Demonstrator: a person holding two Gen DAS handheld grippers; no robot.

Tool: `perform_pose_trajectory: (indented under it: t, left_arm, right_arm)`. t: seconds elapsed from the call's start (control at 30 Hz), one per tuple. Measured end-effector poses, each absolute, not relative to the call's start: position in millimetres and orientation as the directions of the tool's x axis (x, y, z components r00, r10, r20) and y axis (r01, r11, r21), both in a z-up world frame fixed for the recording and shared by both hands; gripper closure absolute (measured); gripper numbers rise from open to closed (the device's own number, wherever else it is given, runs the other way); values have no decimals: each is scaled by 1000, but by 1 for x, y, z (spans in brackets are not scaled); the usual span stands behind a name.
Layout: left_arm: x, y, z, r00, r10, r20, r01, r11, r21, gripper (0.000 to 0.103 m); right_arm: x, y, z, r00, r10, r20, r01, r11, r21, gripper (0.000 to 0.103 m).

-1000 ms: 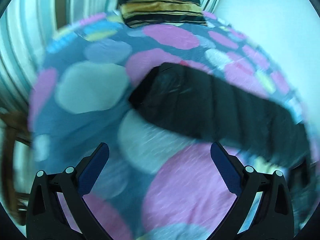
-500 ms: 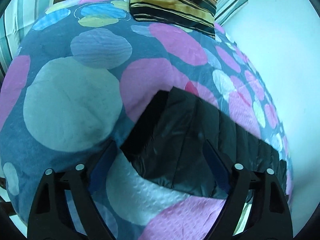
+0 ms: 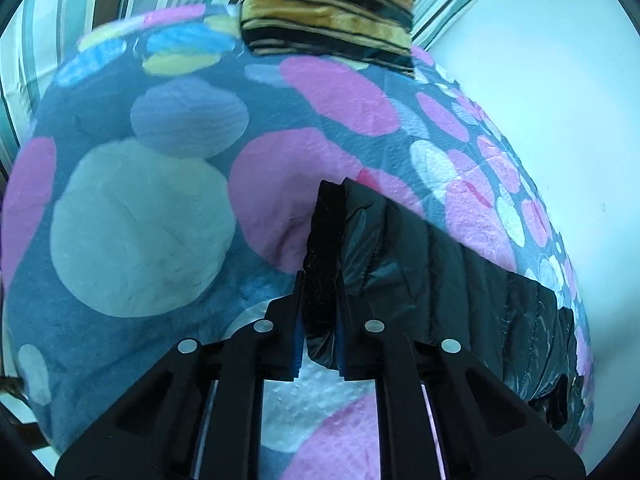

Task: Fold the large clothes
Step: 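Fold the sleeve across the jacket body and release with the left gripper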

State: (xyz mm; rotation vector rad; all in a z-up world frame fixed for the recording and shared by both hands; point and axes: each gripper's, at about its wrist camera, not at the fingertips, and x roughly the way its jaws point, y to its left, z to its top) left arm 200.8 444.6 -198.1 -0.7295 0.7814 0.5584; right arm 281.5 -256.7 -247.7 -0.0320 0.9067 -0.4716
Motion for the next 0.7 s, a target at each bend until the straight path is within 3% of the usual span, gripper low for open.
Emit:
perform_pose_trajectory:
  t: [0.27,0.5,0.7]
  left_arm:
    - [231,381,-131,689,168,-705,-538,770,-343,92]
    - [290,261,-89,739,83,-668,-319,917,-239,92]
    - [332,147,-89,738,-11,-674,-136,977,-164,92]
  right_arm:
    - [281,-257,-247,523,-404,-750,381,898,-219,48]
    - [281,-257,-248,524,-402,-751,382,899,-214,48]
    - [281,-258,-248,527,-397,-752,385,900,-205,48]
